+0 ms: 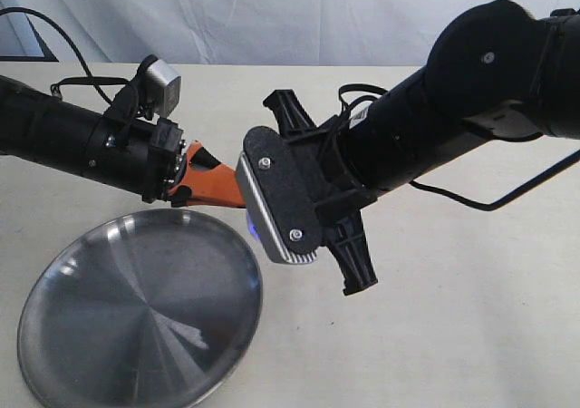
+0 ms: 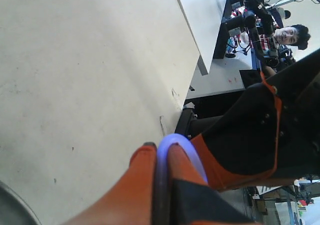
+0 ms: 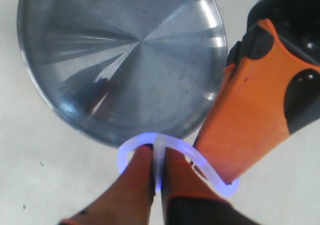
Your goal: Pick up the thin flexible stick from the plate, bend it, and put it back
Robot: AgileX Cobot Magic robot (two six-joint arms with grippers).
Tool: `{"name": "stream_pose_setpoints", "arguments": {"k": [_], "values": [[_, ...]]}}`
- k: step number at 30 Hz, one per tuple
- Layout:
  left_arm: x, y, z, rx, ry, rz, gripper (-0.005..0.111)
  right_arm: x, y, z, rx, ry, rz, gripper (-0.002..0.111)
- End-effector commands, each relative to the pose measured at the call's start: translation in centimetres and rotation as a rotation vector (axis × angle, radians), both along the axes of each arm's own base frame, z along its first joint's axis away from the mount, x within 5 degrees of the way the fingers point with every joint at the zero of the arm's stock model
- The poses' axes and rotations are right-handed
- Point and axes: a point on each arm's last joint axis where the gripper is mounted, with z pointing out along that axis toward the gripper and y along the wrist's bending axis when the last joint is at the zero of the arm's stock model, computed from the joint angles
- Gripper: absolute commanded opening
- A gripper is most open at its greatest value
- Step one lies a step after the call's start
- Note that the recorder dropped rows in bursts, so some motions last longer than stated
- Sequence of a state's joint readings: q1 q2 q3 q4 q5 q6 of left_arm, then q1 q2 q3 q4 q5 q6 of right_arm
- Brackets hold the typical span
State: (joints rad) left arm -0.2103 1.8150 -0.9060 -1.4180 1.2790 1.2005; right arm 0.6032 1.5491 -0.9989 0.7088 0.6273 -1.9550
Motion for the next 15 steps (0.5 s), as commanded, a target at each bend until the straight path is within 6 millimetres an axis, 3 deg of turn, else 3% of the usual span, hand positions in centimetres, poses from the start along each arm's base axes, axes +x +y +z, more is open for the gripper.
{"name": "stream_pose_setpoints", "arguments": {"k": [1, 15], "values": [[0.86, -0.17, 0.19, -0.012, -0.003, 0.095, 0.0, -0.93, 0.55, 0.39, 0.031, 0.032, 0.064, -0.001], [0.84, -0.16, 0.18, -0.011, -0.004, 0.093, 0.0, -0.91, 0.53, 0.38, 0.018, -0.008, 0.107, -0.001]]}}
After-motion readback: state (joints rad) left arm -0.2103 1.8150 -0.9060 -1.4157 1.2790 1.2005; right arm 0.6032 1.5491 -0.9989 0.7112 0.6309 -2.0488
